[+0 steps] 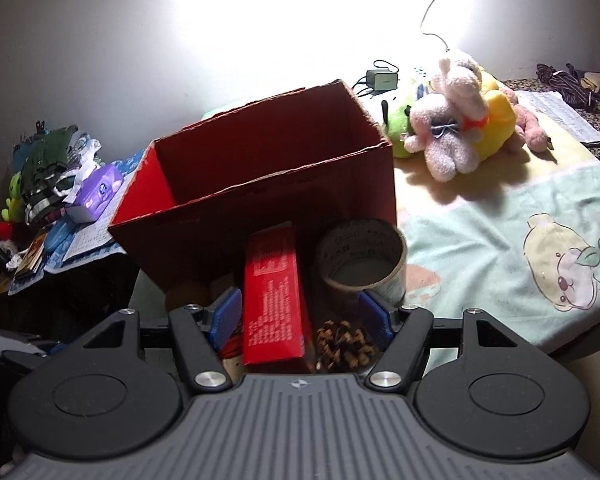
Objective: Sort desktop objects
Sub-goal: 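Reach the right gripper toward the roll of packing tape and grasp it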
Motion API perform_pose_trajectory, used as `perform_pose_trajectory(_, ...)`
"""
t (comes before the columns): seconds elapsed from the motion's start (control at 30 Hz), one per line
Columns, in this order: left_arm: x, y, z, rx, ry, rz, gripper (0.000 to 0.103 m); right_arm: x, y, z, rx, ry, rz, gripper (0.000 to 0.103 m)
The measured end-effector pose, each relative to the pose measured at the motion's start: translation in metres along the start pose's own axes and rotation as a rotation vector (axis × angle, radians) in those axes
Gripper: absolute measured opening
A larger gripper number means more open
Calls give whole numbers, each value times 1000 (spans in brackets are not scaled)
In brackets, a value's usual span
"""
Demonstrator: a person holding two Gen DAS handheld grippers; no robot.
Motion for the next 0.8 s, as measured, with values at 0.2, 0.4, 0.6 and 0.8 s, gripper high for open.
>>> perform_pose_trajectory(0.2,31,15,23,-108,-8,91,99,20,-25,26,-1,-48,-37,58)
perform_pose_trajectory(0.4,67,29,72,-265,-67,167,89,42,-55,56,-75,12,-109,50)
perform_pose_trajectory(0.6,93,-4,100,-263,-25,115,84,51,-87,69,-17,80,-218,41)
perform_pose_trajectory(0.8,103,-18,109,-271,22,83,75,52,-112,73,12,157,-321,25)
Point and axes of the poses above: each gripper's, at about its wrist camera, not at the fingertips, and y roughly against the way its jaws point, z to its right, x to its top, the point moved 6 cm from there along -y, roughly the way its jaws point, and after that the axes turned 8 degrees about -x, right-handed, at the moved point
